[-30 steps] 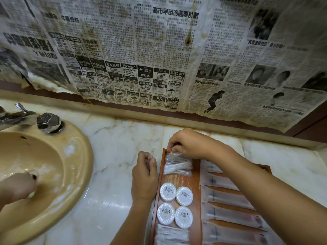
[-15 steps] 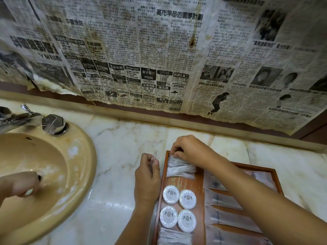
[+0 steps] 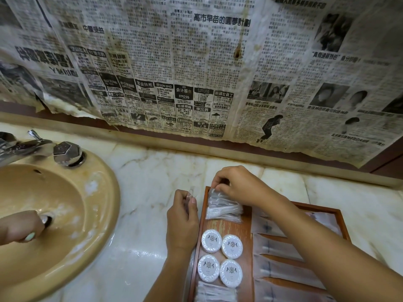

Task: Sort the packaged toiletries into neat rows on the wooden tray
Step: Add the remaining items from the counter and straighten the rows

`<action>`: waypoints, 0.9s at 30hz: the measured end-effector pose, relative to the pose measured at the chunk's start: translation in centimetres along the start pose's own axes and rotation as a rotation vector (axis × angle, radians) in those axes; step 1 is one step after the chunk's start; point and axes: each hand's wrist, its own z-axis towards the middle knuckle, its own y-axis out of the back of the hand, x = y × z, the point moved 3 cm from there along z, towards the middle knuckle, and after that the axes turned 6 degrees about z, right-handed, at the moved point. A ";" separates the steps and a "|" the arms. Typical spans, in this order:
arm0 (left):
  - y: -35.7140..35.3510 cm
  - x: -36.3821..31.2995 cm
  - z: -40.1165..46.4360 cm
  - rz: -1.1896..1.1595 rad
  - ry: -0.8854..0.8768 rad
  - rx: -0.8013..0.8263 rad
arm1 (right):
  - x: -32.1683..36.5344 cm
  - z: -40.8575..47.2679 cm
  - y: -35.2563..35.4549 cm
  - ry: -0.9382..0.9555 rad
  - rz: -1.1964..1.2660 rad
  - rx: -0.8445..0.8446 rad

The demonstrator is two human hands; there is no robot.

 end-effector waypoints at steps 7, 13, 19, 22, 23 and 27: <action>0.0 0.1 0.0 0.004 -0.001 -0.001 | 0.0 0.7 1.8 -0.067 0.141 -0.041; 0.0 -0.1 0.0 0.001 0.003 -0.001 | -0.4 0.8 0.1 -0.092 0.042 0.065; 0.0 0.0 0.0 -0.013 0.016 -0.007 | -0.2 0.4 -1.2 -0.038 -0.077 0.053; 0.0 0.0 0.1 -0.036 0.021 -0.005 | -0.3 0.2 -1.5 -0.019 -0.096 0.008; 0.0 -0.1 0.1 -0.041 0.024 -0.003 | -0.4 0.0 -1.5 -0.018 -0.087 -0.004; 0.1 -0.2 0.3 -0.082 0.059 0.002 | -0.7 -0.4 -1.1 -0.048 0.019 -0.056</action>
